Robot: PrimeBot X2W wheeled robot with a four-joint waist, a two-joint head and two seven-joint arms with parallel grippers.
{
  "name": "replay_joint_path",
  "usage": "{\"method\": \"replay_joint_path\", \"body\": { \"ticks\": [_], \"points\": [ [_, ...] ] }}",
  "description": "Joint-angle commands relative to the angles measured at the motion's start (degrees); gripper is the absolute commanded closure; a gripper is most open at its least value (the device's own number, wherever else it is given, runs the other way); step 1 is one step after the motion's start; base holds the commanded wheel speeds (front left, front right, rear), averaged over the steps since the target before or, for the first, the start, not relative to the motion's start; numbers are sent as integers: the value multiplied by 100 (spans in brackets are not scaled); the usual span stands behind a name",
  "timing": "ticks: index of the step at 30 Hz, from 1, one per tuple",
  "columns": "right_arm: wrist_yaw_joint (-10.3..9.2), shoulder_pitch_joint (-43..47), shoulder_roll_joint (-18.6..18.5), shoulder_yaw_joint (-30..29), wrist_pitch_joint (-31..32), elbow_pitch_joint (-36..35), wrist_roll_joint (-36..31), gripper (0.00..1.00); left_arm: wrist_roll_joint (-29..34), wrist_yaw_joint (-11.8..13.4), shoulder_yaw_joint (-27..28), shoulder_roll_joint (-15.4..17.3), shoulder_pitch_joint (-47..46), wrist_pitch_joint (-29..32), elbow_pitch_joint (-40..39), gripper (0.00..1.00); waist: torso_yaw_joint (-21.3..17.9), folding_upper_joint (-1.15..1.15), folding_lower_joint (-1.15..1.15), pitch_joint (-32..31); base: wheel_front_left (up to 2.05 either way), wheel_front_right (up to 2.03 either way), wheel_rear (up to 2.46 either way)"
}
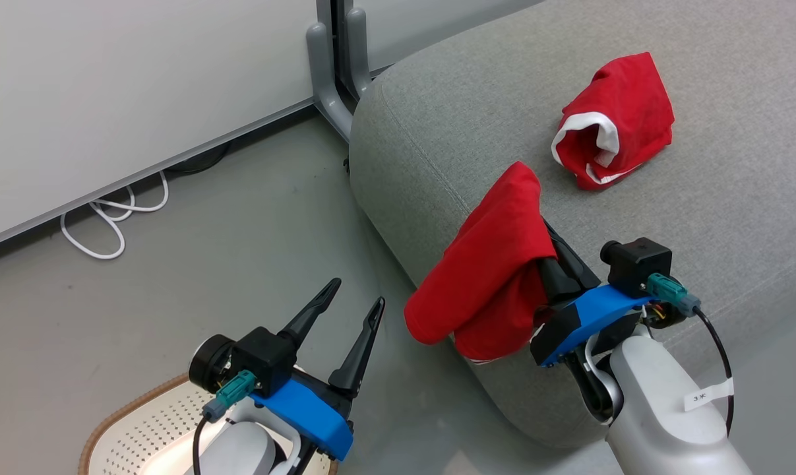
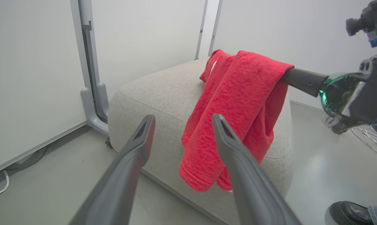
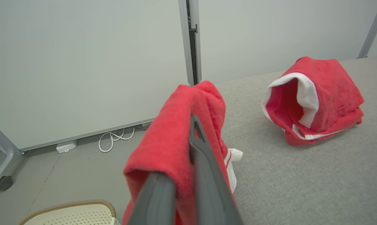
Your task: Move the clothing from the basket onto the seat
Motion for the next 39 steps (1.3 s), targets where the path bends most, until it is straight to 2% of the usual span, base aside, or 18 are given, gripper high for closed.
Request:
{"method": "replay_joint_path", "body": {
  "ticks": [1,9,19,26,27,30,35,39],
  "points": [
    [1,35,6,-5,-21,-17,36,100,14,-10,-9,7,-104,-15,-13,0,8,0,0,2,0,0,0],
    [1,-355,4,-102,-21,-89,-109,100,74,-10,39,82,-122,-15,-70,0,67,0,0,127,0,0,0],
    [1,-1748,5,-1068,-21,76,-867,100,198,-10,105,235,-223,-15,-214,0,102,0,0,525,0,0,0],
    [1,-3046,-643,-1624,360,10,-1067,100,327,-10,-70,540,-524,-14,-476,0,177,0,0,1184,0,0,0],
    [1,-3328,-859,-1888,412,-92,-1104,100,376,-10,-51,680,-621,-15,-593,0,176,0,0,1428,0,0,0],
    [1,-3587,-1119,-2311,446,-171,-1219,100,449,-10,-55,889,-734,-13,-784,0,198,0,0,1764,0,0,0],
    [1,-3740,-1322,-3019,374,-136,-1306,100,568,13,-5,1190,-964,128,-1178,0,261,0,0,2307,0,0,0],
    [1,-3552,-1299,-3526,273,26,-1355,100,627,100,73,1376,-1091,272,-1567,0,318,0,0,2708,0,0,0]
  ]
}}
